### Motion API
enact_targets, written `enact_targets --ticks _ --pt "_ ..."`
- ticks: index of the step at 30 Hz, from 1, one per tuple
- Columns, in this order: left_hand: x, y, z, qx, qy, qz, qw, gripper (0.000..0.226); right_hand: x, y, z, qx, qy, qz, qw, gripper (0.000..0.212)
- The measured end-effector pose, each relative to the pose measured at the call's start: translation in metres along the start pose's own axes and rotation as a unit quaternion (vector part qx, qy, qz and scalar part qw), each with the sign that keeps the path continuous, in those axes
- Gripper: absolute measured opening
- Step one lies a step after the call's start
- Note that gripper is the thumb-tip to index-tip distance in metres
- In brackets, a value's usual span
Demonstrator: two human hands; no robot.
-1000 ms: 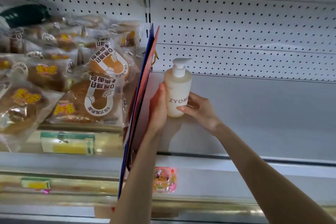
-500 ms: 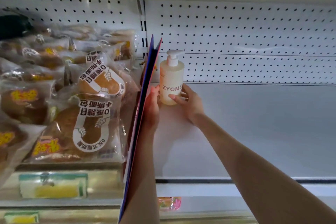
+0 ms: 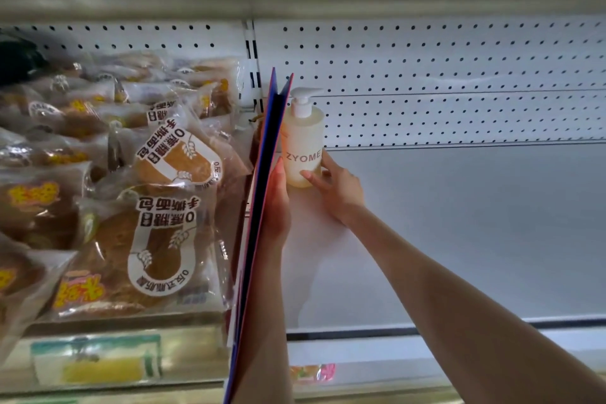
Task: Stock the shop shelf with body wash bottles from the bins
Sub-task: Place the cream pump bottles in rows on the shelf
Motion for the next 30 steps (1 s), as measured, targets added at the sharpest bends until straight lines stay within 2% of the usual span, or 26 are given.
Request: enact_targets --ticks 3,5,8,11,17,20,23,26,30 --pt "0.004 -0.008 0.003 -0.023 0.028 -0.012 0.999 0.079 0.005 -0.003 -0.006 -0.018 -0.017 0.059 0.998 0.047" --pt "0.0 -0.009 0.002 -0.069 0.023 -0.006 0.997 0.065 0.013 -0.005 -0.02 -0.041 -0.02 0.148 0.988 0.051" --pt "-0.013 0.019 -0.023 -0.07 0.051 -0.006 0.996 0.045 0.03 -0.001 -0.057 -0.064 -0.016 0.226 0.972 0.052" --pt "-0.032 0.034 -0.06 -0.036 0.074 -0.007 0.997 0.039 0.047 0.01 -0.102 -0.033 -0.018 0.219 0.975 0.046" --pt "-0.07 0.049 -0.16 -0.03 0.034 -0.087 0.995 0.038 0.095 0.044 -0.191 0.0 -0.006 0.208 0.978 0.036" --pt "-0.081 0.043 -0.211 0.002 0.026 -0.109 0.994 0.046 0.118 0.065 -0.238 -0.004 0.016 0.219 0.976 0.033" --pt "-0.091 0.038 -0.267 0.038 0.022 -0.155 0.987 0.034 0.134 0.093 -0.286 -0.028 0.032 0.248 0.968 0.026" --pt "-0.101 0.022 -0.324 0.036 -0.013 -0.143 0.989 0.029 0.136 0.13 -0.337 -0.063 0.037 0.272 0.959 0.021" --pt "-0.109 -0.04 -0.392 0.098 -0.065 -0.086 0.989 0.038 0.119 0.198 -0.412 -0.141 0.017 0.25 0.958 0.031"
Point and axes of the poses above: each hand's wrist, its own z-axis towards the middle knuckle, its own x-axis out of the back of the hand, y = z × x, the point moved 2 cm from there along z, towards the middle knuckle, and after that the axes turned 4 degrees about -z, right-handed, at the moved point
